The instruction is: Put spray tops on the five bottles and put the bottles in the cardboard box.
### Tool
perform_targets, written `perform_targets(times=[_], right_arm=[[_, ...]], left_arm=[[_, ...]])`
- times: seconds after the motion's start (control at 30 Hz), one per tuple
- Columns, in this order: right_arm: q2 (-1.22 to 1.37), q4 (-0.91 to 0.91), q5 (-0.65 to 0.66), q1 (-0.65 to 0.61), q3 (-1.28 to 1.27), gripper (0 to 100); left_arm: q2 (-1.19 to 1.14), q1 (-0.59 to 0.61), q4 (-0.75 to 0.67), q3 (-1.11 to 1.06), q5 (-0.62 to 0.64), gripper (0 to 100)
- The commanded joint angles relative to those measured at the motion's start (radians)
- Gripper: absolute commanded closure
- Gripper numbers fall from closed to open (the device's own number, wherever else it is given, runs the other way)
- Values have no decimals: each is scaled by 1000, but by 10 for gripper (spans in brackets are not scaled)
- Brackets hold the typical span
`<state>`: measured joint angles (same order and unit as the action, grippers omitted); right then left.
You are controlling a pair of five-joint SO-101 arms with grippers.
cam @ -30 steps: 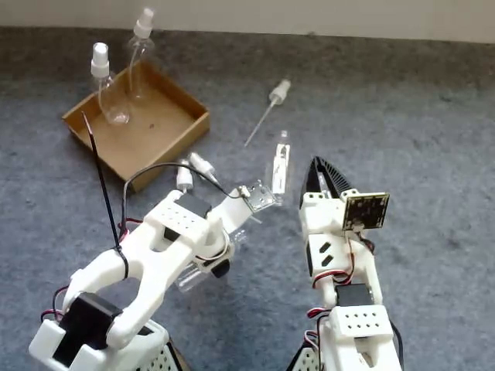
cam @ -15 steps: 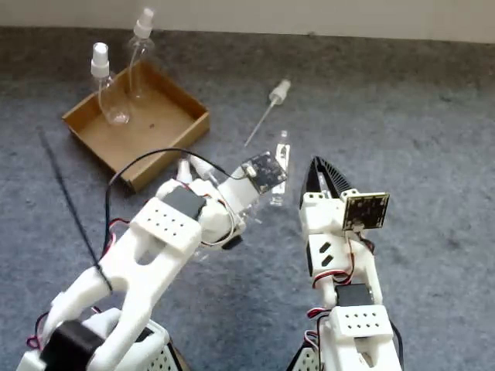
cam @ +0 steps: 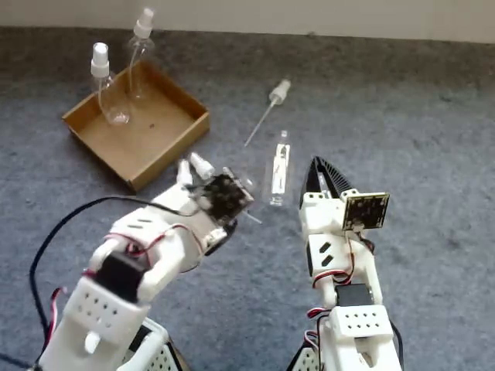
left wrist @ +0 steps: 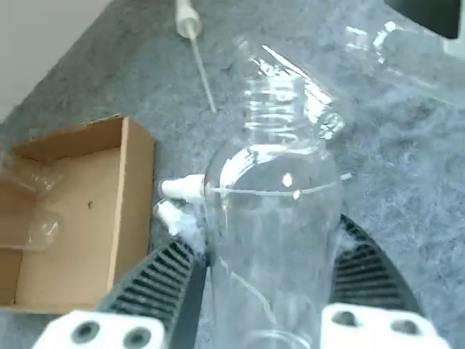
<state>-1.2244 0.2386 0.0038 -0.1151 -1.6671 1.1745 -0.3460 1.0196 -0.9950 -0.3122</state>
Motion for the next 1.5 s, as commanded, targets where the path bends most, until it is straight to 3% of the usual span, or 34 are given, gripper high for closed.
perform_targets(times=[0.0,0.07,0.4,0.47,0.73,1.03,1.33,1.47], right_arm=[[-10,-120,20,2,-104,985],[-8,-240,58,15,-27,985],[-2,-851,61,21,493,985],[-1,-941,63,16,601,985],[19,-1142,207,-176,828,985],[460,-1214,209,-266,1078,985],[972,-1385,210,-377,1526,985],[1202,-1517,311,-426,1774,984]], left_arm=[[160,82,-14,-24,163,916],[216,105,-18,-58,218,916],[467,154,-172,-318,238,916],[516,194,-170,-344,308,916],[633,249,-166,-426,342,916],[633,415,-169,-433,350,915],[636,601,-170,-426,350,915],[636,657,-170,-427,350,915]])
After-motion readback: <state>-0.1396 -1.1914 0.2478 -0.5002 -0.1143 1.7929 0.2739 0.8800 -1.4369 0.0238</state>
